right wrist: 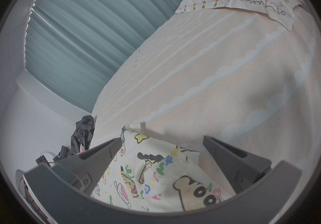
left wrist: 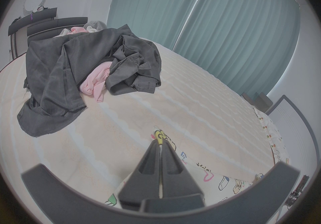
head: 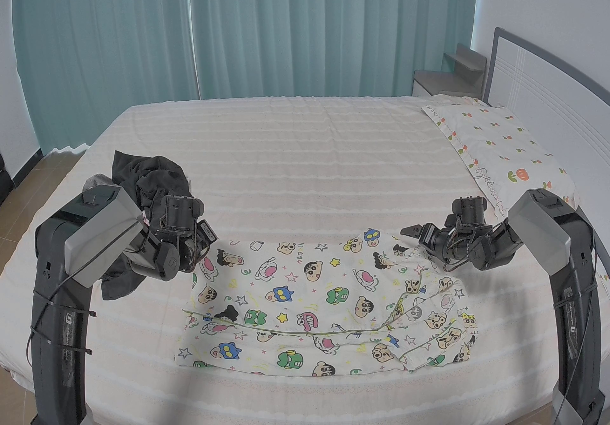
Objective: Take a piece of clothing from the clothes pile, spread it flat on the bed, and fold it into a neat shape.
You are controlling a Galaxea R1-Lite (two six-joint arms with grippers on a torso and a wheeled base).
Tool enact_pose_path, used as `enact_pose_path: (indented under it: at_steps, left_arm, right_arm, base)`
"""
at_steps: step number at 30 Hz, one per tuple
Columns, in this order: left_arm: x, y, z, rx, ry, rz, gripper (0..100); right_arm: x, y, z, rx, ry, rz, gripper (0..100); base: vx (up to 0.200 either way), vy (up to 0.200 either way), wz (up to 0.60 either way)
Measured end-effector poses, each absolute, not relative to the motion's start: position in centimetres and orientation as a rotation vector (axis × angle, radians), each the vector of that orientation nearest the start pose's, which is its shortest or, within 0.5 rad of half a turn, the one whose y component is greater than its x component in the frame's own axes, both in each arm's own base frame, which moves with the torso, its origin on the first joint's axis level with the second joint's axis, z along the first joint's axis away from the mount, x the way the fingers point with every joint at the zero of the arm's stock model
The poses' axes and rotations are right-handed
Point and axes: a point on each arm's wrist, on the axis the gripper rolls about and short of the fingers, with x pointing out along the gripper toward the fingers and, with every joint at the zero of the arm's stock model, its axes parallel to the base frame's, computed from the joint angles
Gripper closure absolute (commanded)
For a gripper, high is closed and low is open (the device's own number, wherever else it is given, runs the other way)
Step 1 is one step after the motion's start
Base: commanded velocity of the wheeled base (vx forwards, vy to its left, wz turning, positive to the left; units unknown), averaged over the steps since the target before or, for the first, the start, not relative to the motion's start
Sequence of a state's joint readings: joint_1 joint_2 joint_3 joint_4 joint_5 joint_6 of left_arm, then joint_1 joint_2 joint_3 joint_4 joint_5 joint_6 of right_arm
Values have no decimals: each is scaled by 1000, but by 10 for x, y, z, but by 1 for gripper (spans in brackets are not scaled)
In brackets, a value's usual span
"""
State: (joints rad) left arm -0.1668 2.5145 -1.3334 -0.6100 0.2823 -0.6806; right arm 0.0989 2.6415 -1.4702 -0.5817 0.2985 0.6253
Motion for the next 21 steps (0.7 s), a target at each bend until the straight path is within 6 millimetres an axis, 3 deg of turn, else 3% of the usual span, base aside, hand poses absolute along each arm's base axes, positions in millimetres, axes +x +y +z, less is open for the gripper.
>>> enact_pose_path:
  at_steps: [21]
  left_arm:
    - [456, -73, -13, -530, 503, 294, 100]
  right_arm:
    - [492, 50, -34, 714, 621, 181, 100]
  base:
    - [0, 0, 0]
